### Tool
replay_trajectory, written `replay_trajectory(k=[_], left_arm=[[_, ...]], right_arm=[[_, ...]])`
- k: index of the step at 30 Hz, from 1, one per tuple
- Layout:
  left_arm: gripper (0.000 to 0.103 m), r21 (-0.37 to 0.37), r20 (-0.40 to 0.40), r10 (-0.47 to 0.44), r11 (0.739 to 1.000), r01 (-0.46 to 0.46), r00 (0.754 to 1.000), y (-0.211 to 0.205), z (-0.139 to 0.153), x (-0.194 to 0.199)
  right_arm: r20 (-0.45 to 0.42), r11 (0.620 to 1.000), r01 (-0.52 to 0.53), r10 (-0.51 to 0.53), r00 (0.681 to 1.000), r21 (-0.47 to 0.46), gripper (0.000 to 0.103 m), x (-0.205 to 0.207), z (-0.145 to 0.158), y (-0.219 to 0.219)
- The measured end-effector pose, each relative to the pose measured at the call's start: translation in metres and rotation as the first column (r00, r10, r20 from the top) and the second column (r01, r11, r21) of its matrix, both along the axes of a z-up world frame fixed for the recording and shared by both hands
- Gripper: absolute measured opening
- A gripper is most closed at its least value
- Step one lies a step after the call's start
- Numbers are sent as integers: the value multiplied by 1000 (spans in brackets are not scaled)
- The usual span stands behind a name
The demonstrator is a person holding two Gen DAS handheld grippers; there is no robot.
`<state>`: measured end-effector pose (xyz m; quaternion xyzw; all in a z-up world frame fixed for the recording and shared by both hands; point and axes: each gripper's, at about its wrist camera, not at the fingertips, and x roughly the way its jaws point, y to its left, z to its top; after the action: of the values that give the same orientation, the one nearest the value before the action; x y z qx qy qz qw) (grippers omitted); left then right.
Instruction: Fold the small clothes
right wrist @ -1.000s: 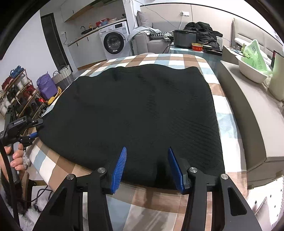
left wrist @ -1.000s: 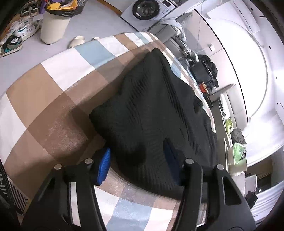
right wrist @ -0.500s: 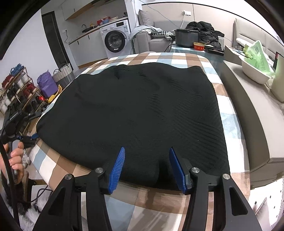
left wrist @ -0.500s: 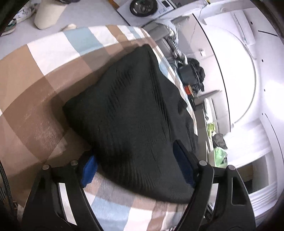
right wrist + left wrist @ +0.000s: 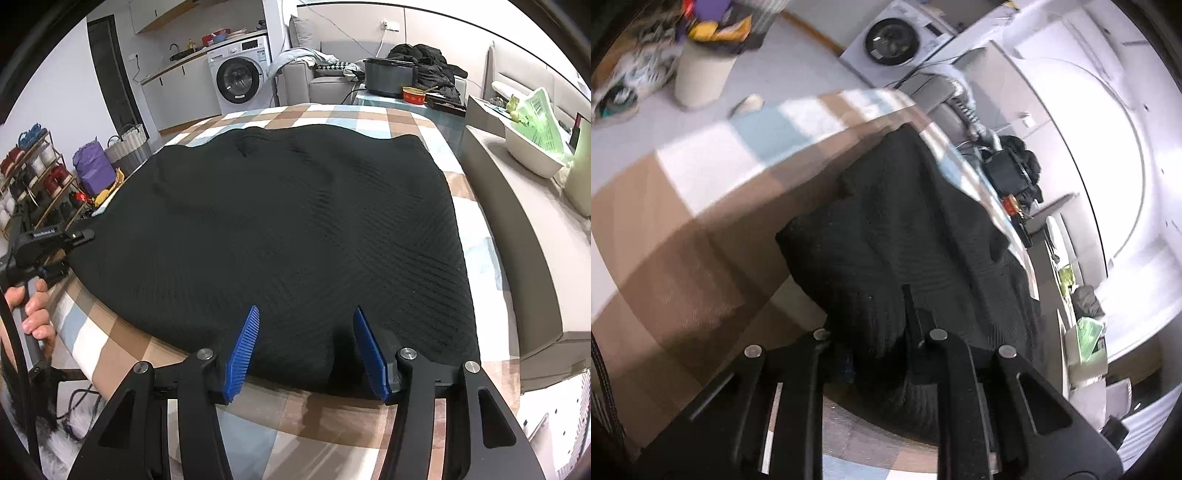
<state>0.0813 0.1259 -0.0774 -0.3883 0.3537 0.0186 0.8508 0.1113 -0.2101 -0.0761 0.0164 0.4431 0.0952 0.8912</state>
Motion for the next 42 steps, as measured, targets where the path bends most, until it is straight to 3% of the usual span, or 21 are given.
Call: replay_trajectory(k=[5, 7, 9, 12, 13, 15, 17, 18, 20, 21, 22, 24, 26, 27, 28, 30, 34, 36, 39, 42], left_arm=[[13, 133, 115, -89, 988, 74, 989, -21, 46, 8], [13, 222, 163, -170, 966, 132, 972, -45, 73, 20], [13, 290, 186, -272, 933, 212, 944, -75, 94, 35], [13, 407, 196, -449, 846, 344, 872, -139, 119, 55], [13, 441, 167, -537, 791, 424, 827, -172, 123, 63], [14, 461, 123, -643, 711, 530, 756, -213, 120, 69], [18, 490, 55, -753, 592, 639, 656, -259, 106, 69], [24, 501, 1, -804, 515, 696, 594, -282, 95, 66], [30, 476, -116, -871, 373, 796, 477, -316, 68, 56], [30, 456, -160, -890, 318, 831, 428, -325, 54, 51], [30, 452, -181, -892, 299, 840, 414, -329, 43, 47], [31, 463, -170, -894, 300, 834, 416, -326, 36, 35], [42, 459, -148, -896, 314, 831, 420, -312, 37, 30], [54, 454, -135, -894, 328, 829, 427, -303, 39, 30], [61, 453, -111, -884, 361, 815, 454, -290, 43, 28], [66, 451, -79, -856, 426, 784, 510, -266, 50, 32], [69, 419, -52, -769, 562, 713, 637, -210, 57, 36], [69, 399, -59, -736, 602, 692, 674, -192, 53, 45], [69, 379, -80, -713, 624, 683, 696, -173, 45, 52], [69, 391, -96, -722, 605, 693, 685, -179, 35, 56]], right_arm=[[4, 1000, 2, -2, 1000, 4, 55, 1, 1, -1], [8, 1000, 0, -1, 1000, 7, 55, 1, 3, -3], [17, 1000, 7, -8, 1000, 20, 55, 0, 5, -7], [24, 999, 36, -37, 999, 37, 55, 0, 6, -18], [24, 998, 50, -51, 998, 43, 55, 1, 5, -23], [18, 996, 78, -79, 997, 53, 55, 2, 4, -33], [14, 993, 101, -102, 995, 55, 55, 2, 3, -40], [8, 992, 115, -116, 993, 52, 55, 3, 2, -45], [-6, 990, 135, -135, 991, 43, 55, 5, -1, -51], [-10, 989, 142, -142, 990, 37, 55, 5, -1, -53], [-11, 989, 144, -144, 990, 36, 55, 5, -1, -54], [-10, 989, 140, -140, 990, 36, 55, 5, -1, -54], [-11, 990, 137, -136, 991, 30, 57, 5, -2, -52], [-11, 991, 133, -133, 991, 30, 57, 6, -2, -50], [-12, 991, 130, -129, 992, 33, 57, 6, -2, -49], [-8, 991, 125, -125, 992, 44, 57, 6, 0, -49], [2, 988, 134, -135, 991, 82, 57, 4, 4, -54], [13, 985, 148, -149, 989, 87, 57, 1, 9, -56], [31, 982, 124, -130, 991, 140, 57, -1, 16, -54], [22, 978, 62, -68, 997, 199, 57, 5, 14, -43]])
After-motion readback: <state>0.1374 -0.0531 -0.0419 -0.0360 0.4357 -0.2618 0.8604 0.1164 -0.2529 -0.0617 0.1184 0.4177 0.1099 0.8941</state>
